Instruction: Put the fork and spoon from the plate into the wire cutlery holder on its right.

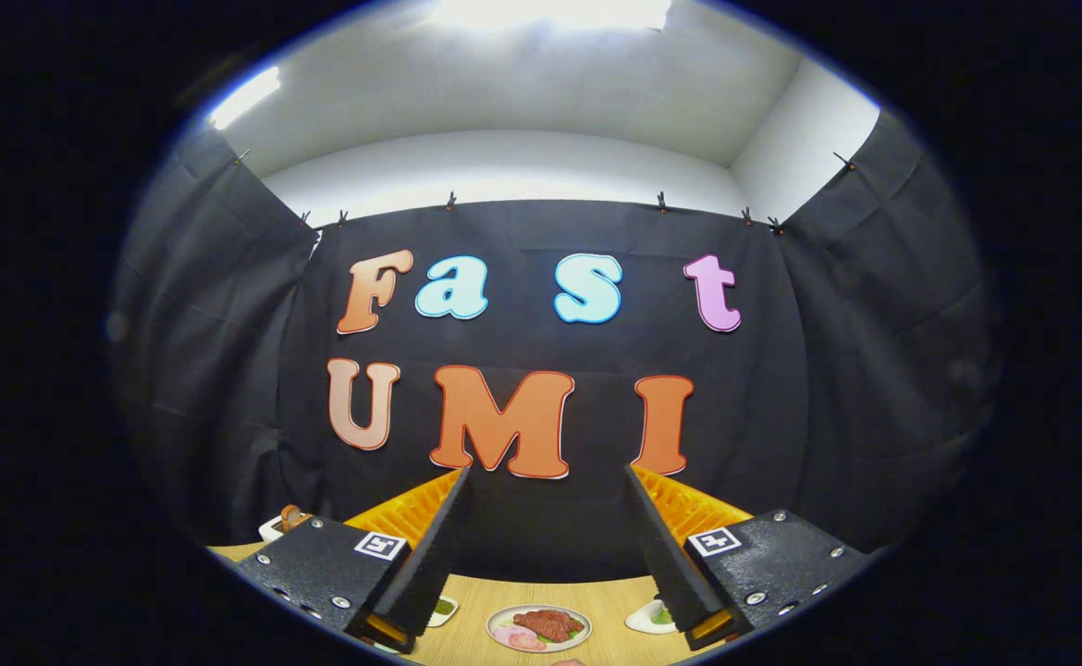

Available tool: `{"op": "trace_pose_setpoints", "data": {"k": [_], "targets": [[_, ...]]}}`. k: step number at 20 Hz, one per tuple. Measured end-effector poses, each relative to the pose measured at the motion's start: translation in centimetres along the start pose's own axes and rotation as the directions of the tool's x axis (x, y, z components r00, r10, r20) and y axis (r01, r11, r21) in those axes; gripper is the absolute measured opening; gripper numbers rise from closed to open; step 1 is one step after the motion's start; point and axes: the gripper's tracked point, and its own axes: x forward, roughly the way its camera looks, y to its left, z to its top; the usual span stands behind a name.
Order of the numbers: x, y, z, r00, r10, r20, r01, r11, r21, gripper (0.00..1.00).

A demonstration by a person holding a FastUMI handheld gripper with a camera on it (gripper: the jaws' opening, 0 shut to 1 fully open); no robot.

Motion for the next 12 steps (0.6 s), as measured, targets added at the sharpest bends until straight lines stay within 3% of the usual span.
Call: {"op": "trace_pose_setpoints", "data": {"k": [12], "targets": [[0.3,3.2,0.2,0.999,0.033,-0.004,-0.033,0.999,0.027,0.95]]}}
